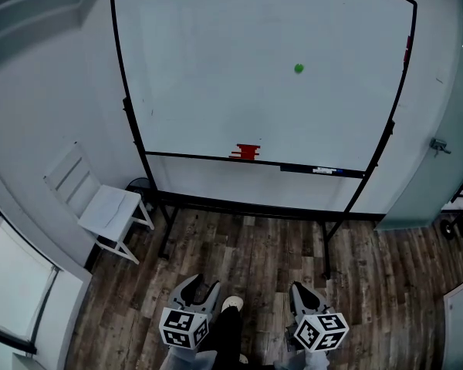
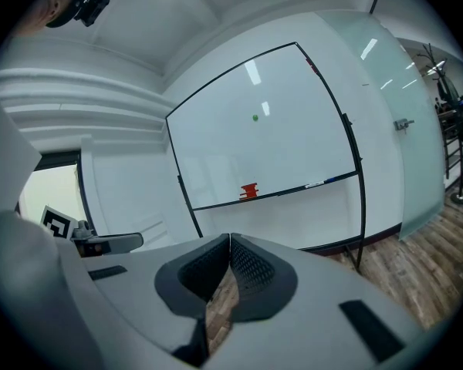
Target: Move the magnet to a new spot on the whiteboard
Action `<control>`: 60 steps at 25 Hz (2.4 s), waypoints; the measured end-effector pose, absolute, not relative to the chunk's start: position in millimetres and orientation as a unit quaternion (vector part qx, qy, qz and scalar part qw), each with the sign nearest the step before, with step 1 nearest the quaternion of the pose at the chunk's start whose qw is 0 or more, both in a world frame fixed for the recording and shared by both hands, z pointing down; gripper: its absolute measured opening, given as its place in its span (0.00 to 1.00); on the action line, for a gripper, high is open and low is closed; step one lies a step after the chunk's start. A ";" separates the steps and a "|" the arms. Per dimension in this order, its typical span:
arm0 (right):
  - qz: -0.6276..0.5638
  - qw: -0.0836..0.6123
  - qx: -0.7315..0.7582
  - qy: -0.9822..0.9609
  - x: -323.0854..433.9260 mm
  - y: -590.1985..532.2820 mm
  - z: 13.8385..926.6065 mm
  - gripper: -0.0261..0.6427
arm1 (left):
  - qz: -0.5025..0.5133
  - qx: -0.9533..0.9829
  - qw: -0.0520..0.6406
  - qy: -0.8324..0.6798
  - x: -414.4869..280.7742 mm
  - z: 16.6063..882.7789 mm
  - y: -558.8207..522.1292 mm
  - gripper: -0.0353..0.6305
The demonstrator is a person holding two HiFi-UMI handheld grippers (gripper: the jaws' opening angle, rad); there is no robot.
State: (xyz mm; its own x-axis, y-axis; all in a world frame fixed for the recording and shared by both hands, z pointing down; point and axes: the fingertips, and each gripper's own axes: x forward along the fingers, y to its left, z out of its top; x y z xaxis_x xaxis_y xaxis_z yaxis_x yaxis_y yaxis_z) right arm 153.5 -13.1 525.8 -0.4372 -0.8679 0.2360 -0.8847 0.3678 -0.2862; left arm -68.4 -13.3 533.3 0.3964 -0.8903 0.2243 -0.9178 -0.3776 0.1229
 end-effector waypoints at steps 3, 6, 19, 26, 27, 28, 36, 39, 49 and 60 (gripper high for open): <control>0.185 0.023 0.532 -0.826 151.0 -39.3 523.8 0.08 | 0.060 0.829 0.114 -0.544 -70.9 533.1 -38.8 0.32; 0.182 0.022 0.533 -0.826 146.3 -69.9 519.5 0.08 | 0.056 0.829 0.111 -0.545 -75.8 528.9 -69.5 0.32; 0.172 0.019 0.542 -0.822 121.8 -199.5 494.8 0.08 | 0.046 0.838 0.099 -0.535 -99.3 499.5 -210.2 0.32; 0.169 0.026 0.538 -0.825 101.2 -257.9 490.9 0.08 | 0.047 0.837 0.097 -0.536 -114.2 495.3 -265.8 0.32; 0.169 0.029 0.536 -0.826 97.2 -265.1 492.1 0.08 | 0.051 0.836 0.095 -0.537 -116.6 496.1 -273.5 0.32; 0.169 0.032 0.534 -0.828 93.4 -272.4 493.0 0.08 | 0.052 0.836 0.094 -0.539 -119.0 496.6 -281.1 0.32; 0.167 0.032 0.538 -0.826 83.7 -328.5 493.3 0.08 | 0.047 0.835 0.095 -0.540 -133.7 497.8 -337.8 0.32; 0.167 0.030 0.541 -0.824 79.9 -347.0 494.9 0.08 | 0.046 0.837 0.095 -0.537 -137.8 498.8 -358.6 0.32; 0.164 0.014 0.559 -0.813 80.1 -396.4 500.0 0.08 | 0.050 0.850 0.084 -0.518 -137.3 503.9 -419.3 0.32; 0.168 0.016 0.582 -0.796 99.6 -410.1 502.1 0.08 | 0.065 0.870 0.086 -0.481 -112.0 513.3 -447.6 0.33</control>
State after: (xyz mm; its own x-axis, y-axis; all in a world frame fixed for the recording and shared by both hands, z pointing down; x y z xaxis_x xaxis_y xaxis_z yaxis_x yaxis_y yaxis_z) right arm 99.6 -410.1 502.1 -0.3218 -0.9208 0.2203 -0.9314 0.2662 -0.2481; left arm -112.0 -447.6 513.3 0.5286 -0.8259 0.1960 -0.8483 -0.5224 0.0864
